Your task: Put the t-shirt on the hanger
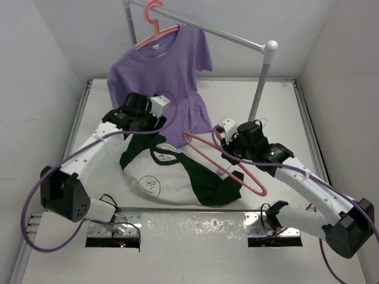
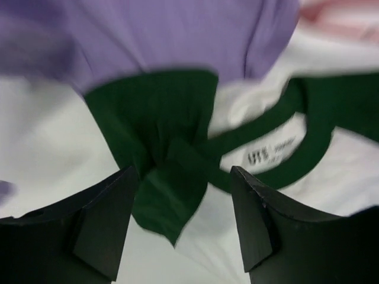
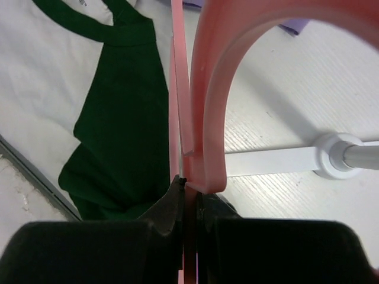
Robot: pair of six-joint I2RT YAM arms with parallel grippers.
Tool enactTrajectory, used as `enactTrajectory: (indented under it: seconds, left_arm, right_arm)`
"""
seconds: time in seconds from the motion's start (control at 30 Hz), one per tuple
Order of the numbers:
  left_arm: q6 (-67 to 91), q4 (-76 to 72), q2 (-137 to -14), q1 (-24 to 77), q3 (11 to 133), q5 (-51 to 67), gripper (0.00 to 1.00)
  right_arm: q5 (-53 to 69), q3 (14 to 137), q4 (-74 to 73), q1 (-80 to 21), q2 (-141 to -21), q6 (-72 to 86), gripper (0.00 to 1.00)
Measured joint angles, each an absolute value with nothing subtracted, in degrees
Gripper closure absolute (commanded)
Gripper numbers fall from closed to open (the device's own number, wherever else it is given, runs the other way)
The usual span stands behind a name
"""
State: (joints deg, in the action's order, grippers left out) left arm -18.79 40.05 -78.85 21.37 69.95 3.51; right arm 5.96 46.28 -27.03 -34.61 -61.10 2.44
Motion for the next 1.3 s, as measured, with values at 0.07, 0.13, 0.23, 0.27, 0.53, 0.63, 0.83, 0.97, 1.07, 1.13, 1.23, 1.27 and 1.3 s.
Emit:
enactTrajectory:
  seconds: [0.07,0.13,0.23,0.27,0.53,0.63,0.83,0.97,1.07,1.13,1.23,1.27,1.3]
  left_arm:
    - [-19.07,42.26,-80.95,21.37,67.64,1.8,0.37]
    - [-19.27,44.69,-83.02,21.37,66.11,1.17,0.36]
    - [-19.64,46.3,-85.93,21.37,64.75,-0.71,0.43]
    - [-19.79,46.57,-86.46,21.37,64.53,-1.39,0.55]
    - [-22.09,46.22,-86.54,21.32,63.75,-2.87,1.0]
    - [-22.72,46.7,-85.32,21.3,63.99,-0.64,1.0]
    - [-27.14,47.81,-77.73,21.3,68.03,6.66,1.0]
    - [-30.0,48.62,-73.23,21.3,68.93,10.39,1.0]
    - [-31.79,50.04,-73.19,21.3,69.12,12.64,1.0]
    - [-32.84,50.89,-73.41,21.28,69.12,13.56,1.0]
    - [-34.61,51.7,-73.38,21.28,69.12,14.28,1.0]
    - [-35.31,51.92,-73.38,21.28,69.12,14.44,1.0]
    - [-36.12,52.21,-73.38,21.28,69.12,14.66,1.0]
  right_arm:
    - [4.91,46.28,-27.09,-34.61,-60.25,2.85,1.0]
    - [4.62,46.28,-27.14,-34.61,-60.05,2.83,1.0]
    - [4.93,46.28,-27.16,-34.61,-60.07,2.83,1.0]
    - [5.34,46.28,-27.11,-34.61,-60.16,2.83,1.0]
    - [13.89,46.3,-25.71,-34.63,-62.87,3.33,1.0]
    - [17.65,46.3,-22.59,-34.65,-63.29,5.08,1.0]
    - [23.35,46.3,-16.43,-37.12,-64.84,7.97,1.0]
    - [25.1,46.04,-10.81,-39.18,-66.92,9.74,1.0]
    - [25.78,45.84,-8.29,-39.57,-70.28,10.37,1.0]
    - [25.98,45.84,-7.49,-39.55,-72.29,10.48,1.0]
    - [26.26,45.84,-7.27,-39.57,-73.08,10.48,1.0]
    - [26.28,45.76,-7.18,-39.57,-73.03,10.48,1.0]
    - [26.28,45.39,-6.74,-39.57,-72.88,10.5,1.0]
